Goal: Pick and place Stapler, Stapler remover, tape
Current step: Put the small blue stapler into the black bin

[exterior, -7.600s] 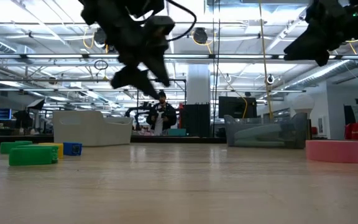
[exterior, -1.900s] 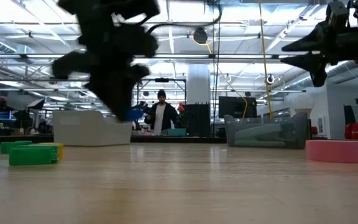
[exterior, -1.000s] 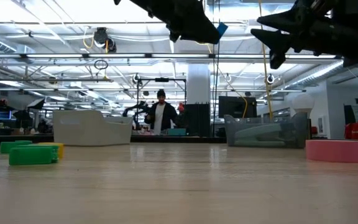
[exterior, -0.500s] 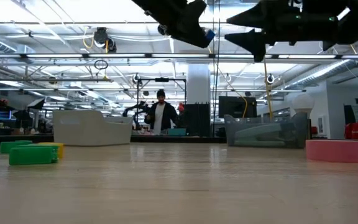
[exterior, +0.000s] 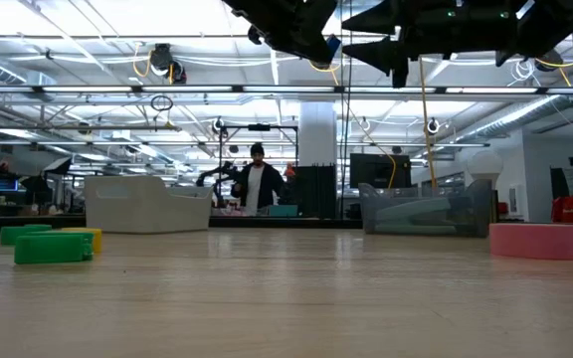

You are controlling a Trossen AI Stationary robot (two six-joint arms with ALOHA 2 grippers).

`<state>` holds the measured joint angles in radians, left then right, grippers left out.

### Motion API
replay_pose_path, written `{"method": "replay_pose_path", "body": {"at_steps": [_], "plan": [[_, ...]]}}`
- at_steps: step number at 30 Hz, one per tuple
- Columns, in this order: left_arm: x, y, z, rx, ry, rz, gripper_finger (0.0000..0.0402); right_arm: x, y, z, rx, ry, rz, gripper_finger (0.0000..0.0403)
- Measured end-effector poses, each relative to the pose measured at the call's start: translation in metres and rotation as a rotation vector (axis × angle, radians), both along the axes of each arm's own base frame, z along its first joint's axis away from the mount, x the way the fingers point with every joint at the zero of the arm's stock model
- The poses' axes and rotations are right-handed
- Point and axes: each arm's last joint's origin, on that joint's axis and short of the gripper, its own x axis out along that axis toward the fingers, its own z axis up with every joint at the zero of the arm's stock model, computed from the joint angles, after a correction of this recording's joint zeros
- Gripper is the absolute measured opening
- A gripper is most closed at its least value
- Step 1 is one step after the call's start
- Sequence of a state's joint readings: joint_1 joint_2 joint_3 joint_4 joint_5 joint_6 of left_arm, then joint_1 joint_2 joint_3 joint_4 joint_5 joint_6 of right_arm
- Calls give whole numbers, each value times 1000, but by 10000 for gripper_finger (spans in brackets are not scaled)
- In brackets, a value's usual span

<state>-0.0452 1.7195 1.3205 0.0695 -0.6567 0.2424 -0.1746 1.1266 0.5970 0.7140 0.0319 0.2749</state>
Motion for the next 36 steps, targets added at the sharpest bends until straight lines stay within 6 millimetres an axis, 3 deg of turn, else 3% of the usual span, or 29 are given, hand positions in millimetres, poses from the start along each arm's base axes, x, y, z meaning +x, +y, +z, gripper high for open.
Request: {"method": "replay_pose_path", "body": {"at_steps": [20, 36], "plan": [[1, 2, 7, -64, -143, 100, 76, 33, -6, 8, 9, -25, -108, 210], [1, 3, 11, -66, -193, 136, 76, 34, -3, 9, 54, -66, -216, 209]]}}
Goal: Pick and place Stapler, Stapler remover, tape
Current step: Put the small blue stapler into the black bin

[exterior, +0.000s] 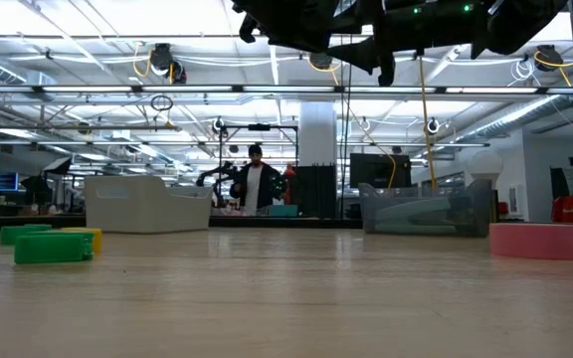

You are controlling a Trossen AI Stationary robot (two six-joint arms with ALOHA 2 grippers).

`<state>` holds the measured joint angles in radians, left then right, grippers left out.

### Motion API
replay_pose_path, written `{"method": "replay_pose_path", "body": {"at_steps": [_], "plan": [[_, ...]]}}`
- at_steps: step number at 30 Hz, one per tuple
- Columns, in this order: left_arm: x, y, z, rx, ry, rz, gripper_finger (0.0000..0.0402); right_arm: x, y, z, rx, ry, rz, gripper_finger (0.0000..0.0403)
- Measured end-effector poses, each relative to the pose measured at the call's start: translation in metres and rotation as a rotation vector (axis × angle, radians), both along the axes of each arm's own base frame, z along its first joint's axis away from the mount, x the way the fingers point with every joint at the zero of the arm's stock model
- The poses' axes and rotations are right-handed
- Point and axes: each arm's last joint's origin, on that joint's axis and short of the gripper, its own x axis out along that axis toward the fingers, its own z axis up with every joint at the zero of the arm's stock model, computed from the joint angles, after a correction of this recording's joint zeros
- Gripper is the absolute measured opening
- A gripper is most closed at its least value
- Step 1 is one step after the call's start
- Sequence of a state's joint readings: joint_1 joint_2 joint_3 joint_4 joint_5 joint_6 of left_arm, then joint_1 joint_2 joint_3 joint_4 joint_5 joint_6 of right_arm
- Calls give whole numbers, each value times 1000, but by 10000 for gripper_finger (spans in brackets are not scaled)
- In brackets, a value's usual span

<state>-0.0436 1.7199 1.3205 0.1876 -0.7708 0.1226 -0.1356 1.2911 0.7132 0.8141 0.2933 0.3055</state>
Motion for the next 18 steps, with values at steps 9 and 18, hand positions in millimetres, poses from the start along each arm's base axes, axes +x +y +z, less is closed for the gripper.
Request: {"method": "replay_pose_path", "body": {"at_steps": [9, 18], "plan": [[1, -1, 0, -16, -7, -35, 76, -1, 0, 3, 7, -41, 10, 174], [1, -1, 0, -7, 2, -42, 76, 0, 1, 3, 39, -50, 21, 138]]}}
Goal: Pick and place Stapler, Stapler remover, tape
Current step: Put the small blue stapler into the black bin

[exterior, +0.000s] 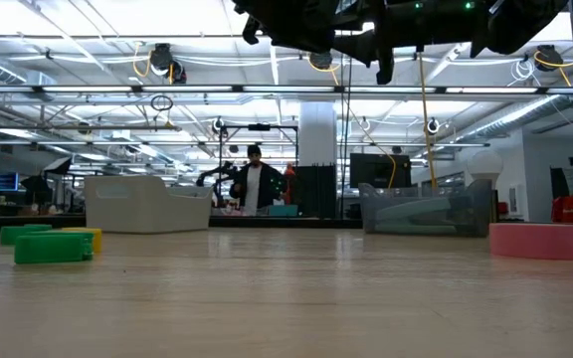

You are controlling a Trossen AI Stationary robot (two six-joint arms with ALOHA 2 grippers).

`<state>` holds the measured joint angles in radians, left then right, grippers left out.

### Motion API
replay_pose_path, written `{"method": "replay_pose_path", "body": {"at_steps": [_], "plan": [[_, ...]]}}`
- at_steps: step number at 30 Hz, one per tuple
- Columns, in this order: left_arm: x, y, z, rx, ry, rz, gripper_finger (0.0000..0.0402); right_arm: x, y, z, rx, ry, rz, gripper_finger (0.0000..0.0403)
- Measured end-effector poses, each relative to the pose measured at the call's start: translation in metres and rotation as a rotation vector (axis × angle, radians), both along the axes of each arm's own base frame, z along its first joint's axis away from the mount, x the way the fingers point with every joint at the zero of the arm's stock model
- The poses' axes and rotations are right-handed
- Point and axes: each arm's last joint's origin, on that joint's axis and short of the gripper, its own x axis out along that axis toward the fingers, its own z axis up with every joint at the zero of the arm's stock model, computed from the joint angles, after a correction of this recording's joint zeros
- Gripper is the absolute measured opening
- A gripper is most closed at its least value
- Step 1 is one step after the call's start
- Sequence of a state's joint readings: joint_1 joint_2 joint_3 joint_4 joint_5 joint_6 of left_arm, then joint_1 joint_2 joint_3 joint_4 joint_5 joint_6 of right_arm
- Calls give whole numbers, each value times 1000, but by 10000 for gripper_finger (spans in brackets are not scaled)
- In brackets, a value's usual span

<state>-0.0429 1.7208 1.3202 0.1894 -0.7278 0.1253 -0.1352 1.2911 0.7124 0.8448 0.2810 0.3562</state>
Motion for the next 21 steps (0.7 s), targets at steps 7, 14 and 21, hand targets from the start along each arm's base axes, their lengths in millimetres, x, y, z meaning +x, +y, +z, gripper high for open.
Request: {"method": "replay_pose_path", "body": {"at_steps": [7, 14, 21], "plan": [[0, 0, 0, 3, 4, -1, 76, 0, 0, -1, 3, 7, 2, 94], [0, 0, 0, 15, 15, -2, 76, 0, 0, -1, 4, 13, 0, 73], [0, 0, 0, 17, 16, -4, 76, 0, 0, -2, 12, 17, 3, 73]]}}
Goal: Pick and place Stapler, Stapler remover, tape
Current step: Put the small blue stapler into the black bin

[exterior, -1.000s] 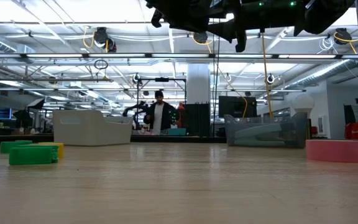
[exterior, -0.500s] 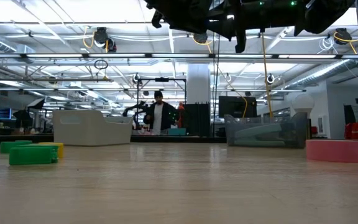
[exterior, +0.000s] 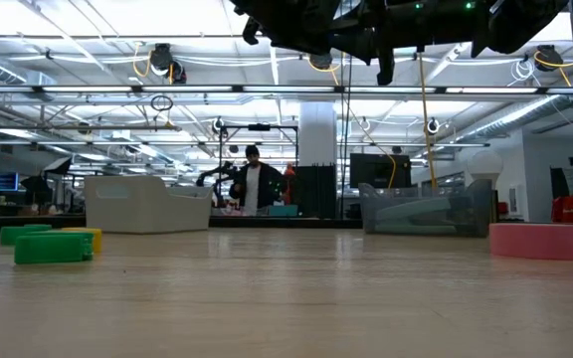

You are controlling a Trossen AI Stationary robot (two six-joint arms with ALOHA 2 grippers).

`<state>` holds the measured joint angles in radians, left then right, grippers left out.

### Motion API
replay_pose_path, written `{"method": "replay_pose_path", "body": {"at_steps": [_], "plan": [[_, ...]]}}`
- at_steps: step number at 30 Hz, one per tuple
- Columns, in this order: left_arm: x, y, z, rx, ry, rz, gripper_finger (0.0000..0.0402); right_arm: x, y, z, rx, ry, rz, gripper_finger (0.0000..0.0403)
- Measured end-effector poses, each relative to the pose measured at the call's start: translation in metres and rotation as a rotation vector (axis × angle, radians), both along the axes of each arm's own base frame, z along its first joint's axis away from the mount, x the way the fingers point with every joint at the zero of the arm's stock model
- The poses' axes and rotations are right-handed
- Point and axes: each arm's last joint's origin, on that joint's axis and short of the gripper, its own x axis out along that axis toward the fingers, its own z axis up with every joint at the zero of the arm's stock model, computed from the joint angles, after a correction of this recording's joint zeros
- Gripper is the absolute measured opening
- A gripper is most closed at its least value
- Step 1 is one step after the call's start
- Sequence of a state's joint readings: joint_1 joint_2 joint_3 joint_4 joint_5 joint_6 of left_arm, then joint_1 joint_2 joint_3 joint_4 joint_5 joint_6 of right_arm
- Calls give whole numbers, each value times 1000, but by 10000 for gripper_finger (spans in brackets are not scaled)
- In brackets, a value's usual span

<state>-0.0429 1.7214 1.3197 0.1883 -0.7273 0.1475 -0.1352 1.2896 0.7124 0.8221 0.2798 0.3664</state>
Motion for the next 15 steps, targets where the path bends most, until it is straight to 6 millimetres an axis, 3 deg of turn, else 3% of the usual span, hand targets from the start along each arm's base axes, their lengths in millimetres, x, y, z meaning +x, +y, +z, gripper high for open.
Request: {"method": "replay_pose_path", "body": {"at_steps": [15], "plan": [[0, 0, -1, 1, 7, -1, 77, 0, 0, 0, -4, 5, 17, 73]]}}
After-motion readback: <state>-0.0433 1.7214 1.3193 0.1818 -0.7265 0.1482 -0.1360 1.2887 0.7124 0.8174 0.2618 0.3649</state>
